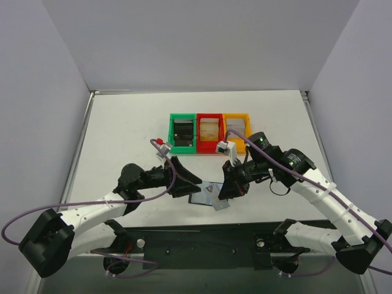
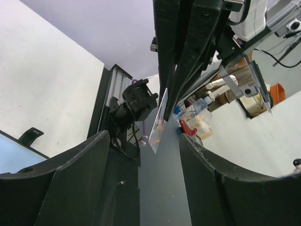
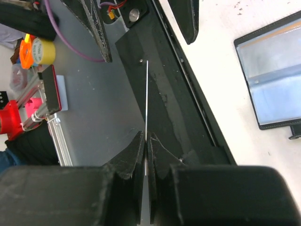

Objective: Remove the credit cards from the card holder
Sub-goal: Place the credit card in the storage box.

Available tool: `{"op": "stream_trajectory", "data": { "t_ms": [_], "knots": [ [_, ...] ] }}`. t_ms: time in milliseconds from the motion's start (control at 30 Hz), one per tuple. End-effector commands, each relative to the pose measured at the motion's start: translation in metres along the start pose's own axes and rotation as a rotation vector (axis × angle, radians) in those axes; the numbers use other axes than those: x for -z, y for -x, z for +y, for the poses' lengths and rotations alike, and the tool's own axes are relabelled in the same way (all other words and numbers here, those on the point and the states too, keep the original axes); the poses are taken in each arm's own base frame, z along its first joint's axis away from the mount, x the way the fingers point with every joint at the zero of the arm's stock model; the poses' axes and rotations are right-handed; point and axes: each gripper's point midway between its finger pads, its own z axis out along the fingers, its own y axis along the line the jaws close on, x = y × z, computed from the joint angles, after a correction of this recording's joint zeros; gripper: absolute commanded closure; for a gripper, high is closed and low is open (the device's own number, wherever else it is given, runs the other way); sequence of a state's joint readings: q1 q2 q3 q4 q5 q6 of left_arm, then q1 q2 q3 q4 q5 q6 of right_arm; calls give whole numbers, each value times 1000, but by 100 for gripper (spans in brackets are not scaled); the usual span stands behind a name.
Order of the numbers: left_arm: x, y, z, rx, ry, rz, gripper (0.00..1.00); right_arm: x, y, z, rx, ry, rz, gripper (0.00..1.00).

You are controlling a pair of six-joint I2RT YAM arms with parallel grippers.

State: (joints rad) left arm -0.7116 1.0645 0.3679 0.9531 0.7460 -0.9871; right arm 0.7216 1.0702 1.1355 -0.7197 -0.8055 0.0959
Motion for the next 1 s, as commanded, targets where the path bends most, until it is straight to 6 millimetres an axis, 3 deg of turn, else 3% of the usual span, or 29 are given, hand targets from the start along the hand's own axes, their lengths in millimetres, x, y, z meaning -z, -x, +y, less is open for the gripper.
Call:
{"op": "stream_trajectory", "data": {
  "t_ms": [0,133,300,500,600,767,967],
  "knots": [
    [-7,13,-29,-115,-119,24,31,1,-6,16,6,94,28,100],
    [-14,4,-21,-84,-84,89,38,0,-7,19,4,114,37,100],
    [-25,-9,-34,-106,-133,149,40,-3,-9,18,-4,120,52,100],
    [-27,-21,-32,-104,-136,193,60,-2,-8,17,3,101,47,100],
    [-26,-21,-33,-107,-139,192,68,-2,-9,16,0,99,53,100],
    [-26,-21,-33,-112,-134,195,88,-2,-10,15,0,95,57,100],
    [-30,-19,-30,-97,-124,193,100,-2,-12,12,-1,81,79,100]
  ]
}}
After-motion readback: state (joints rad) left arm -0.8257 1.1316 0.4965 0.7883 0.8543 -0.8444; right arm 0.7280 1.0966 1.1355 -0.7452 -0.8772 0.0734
